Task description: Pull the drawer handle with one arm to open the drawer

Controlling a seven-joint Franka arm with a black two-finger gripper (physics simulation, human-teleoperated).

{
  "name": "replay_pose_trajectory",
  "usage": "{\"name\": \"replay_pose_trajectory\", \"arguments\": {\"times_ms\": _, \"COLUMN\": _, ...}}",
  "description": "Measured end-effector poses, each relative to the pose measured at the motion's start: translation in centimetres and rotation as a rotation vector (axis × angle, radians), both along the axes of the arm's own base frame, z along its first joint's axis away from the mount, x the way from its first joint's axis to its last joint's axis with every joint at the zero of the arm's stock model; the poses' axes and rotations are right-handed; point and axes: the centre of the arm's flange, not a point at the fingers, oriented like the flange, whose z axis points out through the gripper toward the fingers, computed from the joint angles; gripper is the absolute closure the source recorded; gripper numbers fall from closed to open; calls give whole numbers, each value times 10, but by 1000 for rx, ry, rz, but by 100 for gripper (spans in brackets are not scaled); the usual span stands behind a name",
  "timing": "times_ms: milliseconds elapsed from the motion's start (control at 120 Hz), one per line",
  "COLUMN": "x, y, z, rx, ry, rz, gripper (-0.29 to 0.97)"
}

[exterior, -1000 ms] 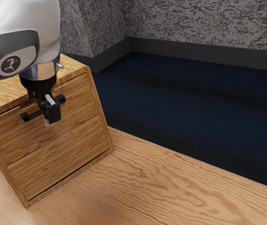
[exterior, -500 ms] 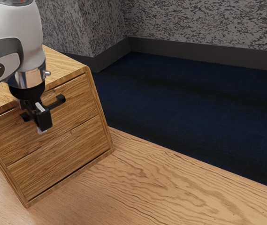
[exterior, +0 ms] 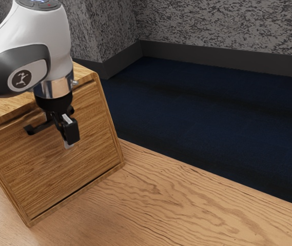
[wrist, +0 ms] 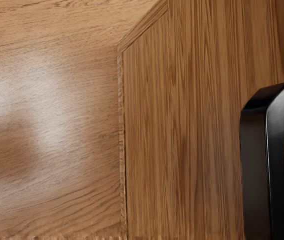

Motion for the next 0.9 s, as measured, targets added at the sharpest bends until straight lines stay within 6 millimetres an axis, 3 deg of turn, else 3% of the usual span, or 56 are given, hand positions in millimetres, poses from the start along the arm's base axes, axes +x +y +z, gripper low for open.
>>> {"name": "replay_pose_trajectory", "arguments": {"times_ms": 75, "x": 7, "y": -14, "z": -6, "rx": -13, "ry": -1, "rz": -25, "gripper": 0}}
{"name": "replay_pose_trajectory", "arguments": {"times_ms": 225, "x": 13, "y": -66, "z": -10, "rx": -43, "ry": -34, "rz": -95, "gripper": 5}}
{"name": "replay_pose_trajectory", "arguments": {"times_ms": 283, "x": 11, "y": -137, "z": -5, "rx": -24, "ry": -71, "rz": -214, "gripper": 4}}
{"name": "replay_pose_trajectory", "arguments": {"times_ms": 317, "x": 3, "y": -191, "z": 4, "rx": -24, "ry": -104, "rz": -310, "gripper": 3}}
{"name": "replay_pose_trajectory", "arguments": {"times_ms": 350, "x": -8, "y": -232, "z": 14, "rx": -29, "ry": -135, "rz": -384, "gripper": 2}}
{"name": "replay_pose_trajectory", "arguments": {"times_ms": 433, "x": -36, "y": -285, "z": 38, "rx": -31, "ry": -201, "rz": -469, "gripper": 2}}
{"name": "replay_pose_trajectory", "arguments": {"times_ms": 483, "x": -51, "y": -303, "z": 49, "rx": -20, "ry": -231, "rz": -475, "gripper": 1}}
{"name": "replay_pose_trajectory", "arguments": {"times_ms": 567, "x": -66, "y": -325, "z": 52, "rx": -35, "ry": -233, "rz": -498, "gripper": 1}}
{"name": "replay_pose_trajectory", "arguments": {"times_ms": 642, "x": -81, "y": -325, "z": 63, "rx": -149, "ry": -205, "rz": -560, "gripper": 1}}
{"name": "replay_pose_trajectory", "arguments": {"times_ms": 683, "x": -78, "y": -318, "z": 62, "rx": -226, "ry": -169, "rz": -586, "gripper": 1}}
{"name": "replay_pose_trajectory", "arguments": {"times_ms": 758, "x": -61, "y": -320, "z": 39, "rx": -283, "ry": -88, "rz": -599, "gripper": 0}}
{"name": "replay_pose_trajectory", "arguments": {"times_ms": 900, "x": -61, "y": -329, "z": 30, "rx": -294, "ry": -52, "rz": -618, "gripper": 0}}
